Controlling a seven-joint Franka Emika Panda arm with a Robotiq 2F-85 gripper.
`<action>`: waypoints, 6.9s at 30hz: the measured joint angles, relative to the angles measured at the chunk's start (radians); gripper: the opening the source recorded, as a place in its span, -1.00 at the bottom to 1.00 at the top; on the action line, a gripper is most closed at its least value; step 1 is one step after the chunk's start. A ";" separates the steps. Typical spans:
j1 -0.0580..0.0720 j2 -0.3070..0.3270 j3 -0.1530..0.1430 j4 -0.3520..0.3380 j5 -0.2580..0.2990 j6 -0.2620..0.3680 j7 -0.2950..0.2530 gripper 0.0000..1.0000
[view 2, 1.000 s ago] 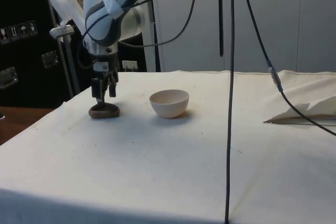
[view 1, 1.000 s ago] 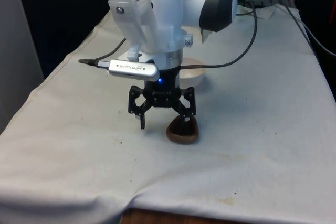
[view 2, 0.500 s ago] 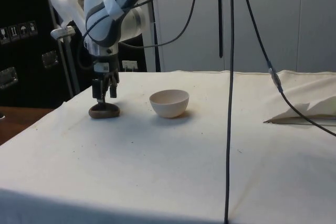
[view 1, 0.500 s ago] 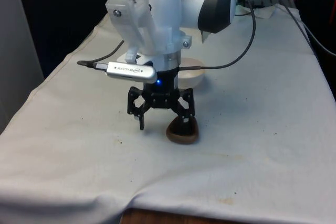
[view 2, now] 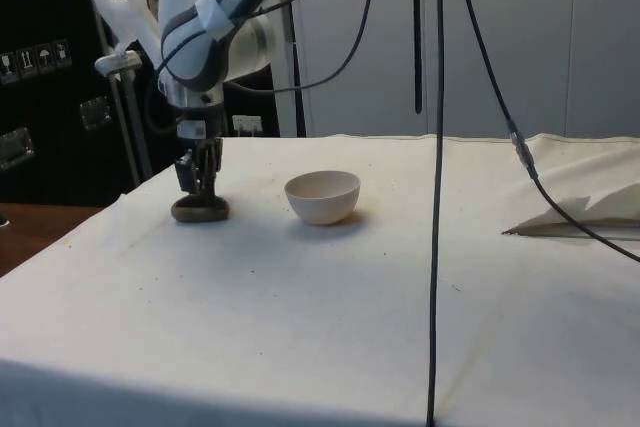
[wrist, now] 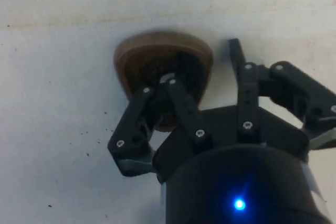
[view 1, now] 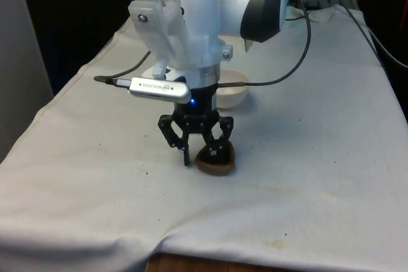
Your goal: Pour the coffee beans from the cup into the bowl.
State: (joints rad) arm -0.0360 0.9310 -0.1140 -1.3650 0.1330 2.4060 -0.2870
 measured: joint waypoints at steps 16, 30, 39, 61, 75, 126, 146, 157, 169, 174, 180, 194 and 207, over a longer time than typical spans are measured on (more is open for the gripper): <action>-0.001 0.000 -0.001 0.002 0.000 -0.003 0.000 -0.92; 0.000 -0.010 -0.002 0.001 0.000 -0.007 0.015 -0.92; 0.003 -0.070 -0.006 -0.052 0.000 -0.024 0.024 -0.92; 0.017 -0.229 -0.024 -0.226 -0.003 -0.024 0.044 -0.92; 0.018 -0.332 -0.030 -0.338 -0.003 -0.024 0.060 -0.92; 0.020 -0.661 -0.065 -0.728 -0.045 -0.007 0.098 -0.92; 0.020 -0.687 -0.074 -0.771 -0.068 0.010 0.180 -0.92; 0.020 -0.690 -0.079 -0.777 -0.092 0.012 0.250 -0.92; 0.020 -0.691 -0.083 -0.779 -0.125 0.015 0.327 -0.92; 0.020 -0.691 -0.086 -0.780 -0.142 0.017 0.361 -0.92; 0.020 -0.691 -0.089 -0.781 -0.152 0.018 0.388 -0.92; 0.020 -0.691 -0.095 -0.784 -0.201 0.025 0.485 -0.92; 0.020 -0.697 -0.104 -0.795 -0.249 0.026 0.566 -0.92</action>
State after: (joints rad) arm -0.0160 0.2340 -0.2180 -2.1600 -0.1160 2.4320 0.2790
